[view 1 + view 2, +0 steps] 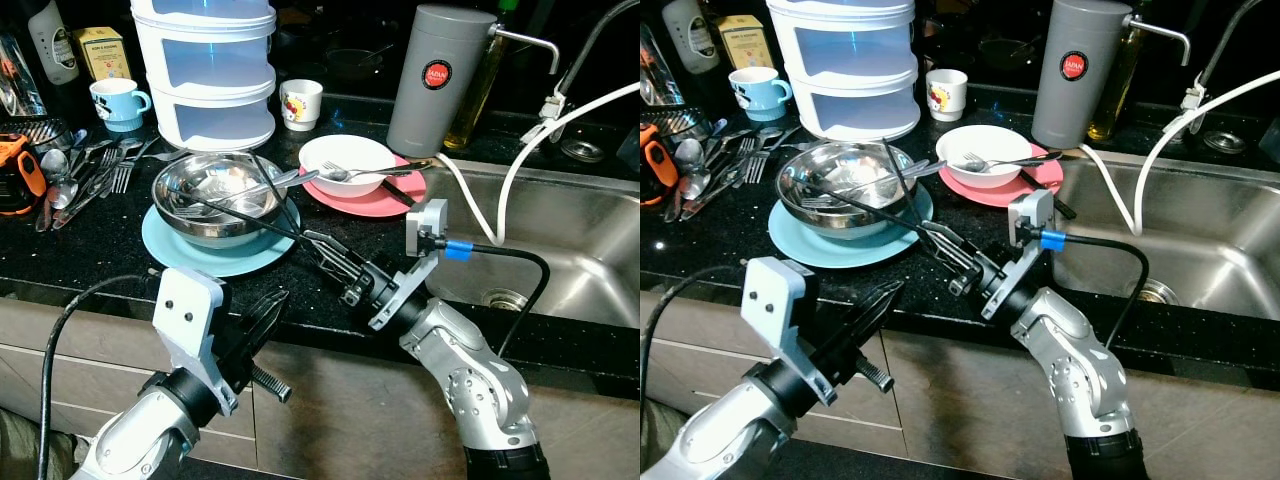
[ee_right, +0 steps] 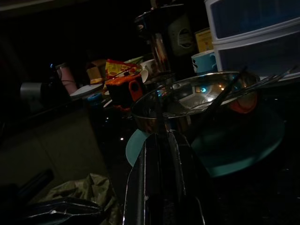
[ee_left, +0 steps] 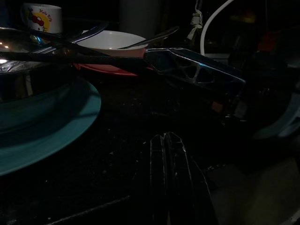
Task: Kitchen organization
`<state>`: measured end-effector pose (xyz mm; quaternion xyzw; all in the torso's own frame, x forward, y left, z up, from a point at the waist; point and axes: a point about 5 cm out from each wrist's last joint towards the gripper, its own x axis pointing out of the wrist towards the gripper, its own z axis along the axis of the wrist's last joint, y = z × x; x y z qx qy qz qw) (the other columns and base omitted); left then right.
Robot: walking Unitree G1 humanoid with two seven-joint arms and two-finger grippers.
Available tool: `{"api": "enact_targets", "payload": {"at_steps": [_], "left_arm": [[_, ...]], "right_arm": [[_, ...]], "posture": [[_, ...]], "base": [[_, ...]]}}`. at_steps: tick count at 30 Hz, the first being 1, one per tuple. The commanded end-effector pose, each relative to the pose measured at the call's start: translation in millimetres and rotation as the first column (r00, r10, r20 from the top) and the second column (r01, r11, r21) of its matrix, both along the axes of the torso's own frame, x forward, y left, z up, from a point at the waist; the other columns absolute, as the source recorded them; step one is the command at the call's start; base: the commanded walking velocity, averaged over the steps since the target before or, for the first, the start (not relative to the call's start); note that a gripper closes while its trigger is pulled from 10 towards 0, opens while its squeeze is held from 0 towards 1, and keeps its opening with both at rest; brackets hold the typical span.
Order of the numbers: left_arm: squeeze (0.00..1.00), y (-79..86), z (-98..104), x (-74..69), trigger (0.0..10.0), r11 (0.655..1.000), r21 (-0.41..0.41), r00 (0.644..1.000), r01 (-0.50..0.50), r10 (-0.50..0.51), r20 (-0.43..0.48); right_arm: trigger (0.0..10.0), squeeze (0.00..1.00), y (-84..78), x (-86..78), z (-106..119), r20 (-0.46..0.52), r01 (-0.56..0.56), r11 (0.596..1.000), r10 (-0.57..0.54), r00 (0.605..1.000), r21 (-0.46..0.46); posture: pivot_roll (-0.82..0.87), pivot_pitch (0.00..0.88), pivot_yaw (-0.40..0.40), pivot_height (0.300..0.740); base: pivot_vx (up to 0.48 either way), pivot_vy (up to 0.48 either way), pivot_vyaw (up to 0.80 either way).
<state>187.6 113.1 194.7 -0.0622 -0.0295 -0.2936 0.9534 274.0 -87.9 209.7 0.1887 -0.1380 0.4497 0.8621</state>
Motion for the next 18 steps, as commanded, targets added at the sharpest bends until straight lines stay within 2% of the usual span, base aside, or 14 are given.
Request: {"api": "enact_targets", "payload": {"at_steps": [1, 5, 14, 18], "left_arm": [[0.0, -0.6, -1.6, 1.9, 10.0, 1.0, -0.008, 1.0, -0.005, 0.005, -0.004], [0.0, -1.3, -1.4, 2.0, 10.0, 1.0, -0.008, 1.0, -0.002, 0.002, -0.004], [0.0, -2.3, -1.5, 2.1, 10.0, 1.0, -0.011, 1.0, 0.0, 0.0, -0.003], [0.0, -2.2, -1.0, 2.6, 10.0, 1.0, -0.012, 1.0, -0.002, 0.002, 0.0]], "right_arm": [[0.0, 0.0, -4.5, 3.4, 3.9, -0.004, 0.023, 0.999, -0.023, 1.0, 0.048], [0.0, 0.0, -9.9, 8.1, 12.0, -0.016, 0.052, 0.991, -0.05, 0.999, 0.124], [0.0, 0.0, -14.4, 12.3, 15.7, -0.027, 0.076, 0.983, -0.072, 0.997, 0.168], [0.0, 0.0, -18.4, 15.5, 19.7, -0.048, 0.088, 0.969, -0.079, 0.996, 0.229]], "posture": [[0.17, 0.0, -0.052, 0.74], [0.17, 0.0, -0.051, 0.74], [0.17, 0.0, -0.054, 0.74], [0.17, 0.0, -0.056, 0.74]], "base": [[0.0, 0.0, 0.0], [0.0, 0.0, 0.0], [0.0, 0.0, 0.0], [0.0, 0.0, 0.0]]}}
